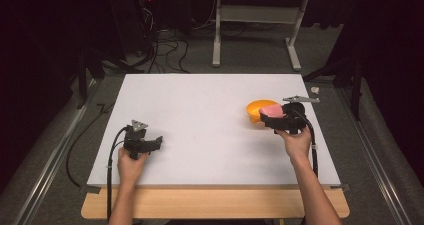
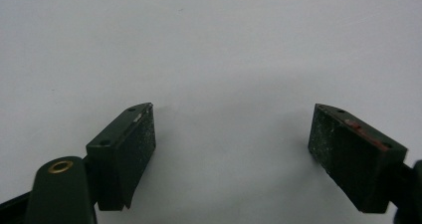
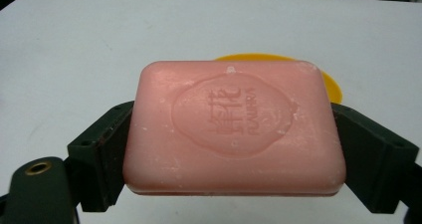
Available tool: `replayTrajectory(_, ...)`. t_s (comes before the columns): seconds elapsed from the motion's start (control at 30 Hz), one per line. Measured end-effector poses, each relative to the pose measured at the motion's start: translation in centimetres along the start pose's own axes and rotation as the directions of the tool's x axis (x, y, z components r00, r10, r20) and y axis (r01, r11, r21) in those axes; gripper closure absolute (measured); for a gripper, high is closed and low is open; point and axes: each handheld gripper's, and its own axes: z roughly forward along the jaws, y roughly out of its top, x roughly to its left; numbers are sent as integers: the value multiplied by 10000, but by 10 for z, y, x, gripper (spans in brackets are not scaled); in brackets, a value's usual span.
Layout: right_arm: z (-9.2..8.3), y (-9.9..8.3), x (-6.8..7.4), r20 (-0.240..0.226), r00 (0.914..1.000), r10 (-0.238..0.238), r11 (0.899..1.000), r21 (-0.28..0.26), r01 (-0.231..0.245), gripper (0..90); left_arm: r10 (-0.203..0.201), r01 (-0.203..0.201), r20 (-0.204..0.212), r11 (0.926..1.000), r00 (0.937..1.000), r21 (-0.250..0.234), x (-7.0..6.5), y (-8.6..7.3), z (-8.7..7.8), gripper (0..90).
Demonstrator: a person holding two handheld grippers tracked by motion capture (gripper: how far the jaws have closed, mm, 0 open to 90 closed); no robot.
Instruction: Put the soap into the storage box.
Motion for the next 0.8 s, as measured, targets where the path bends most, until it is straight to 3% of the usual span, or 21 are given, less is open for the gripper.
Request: replayTrajectory(0.8,17,22,-8,162,9999,57,9999,111,-59,136,6,-6,-3,10000,10000,2,0,0,0,190)
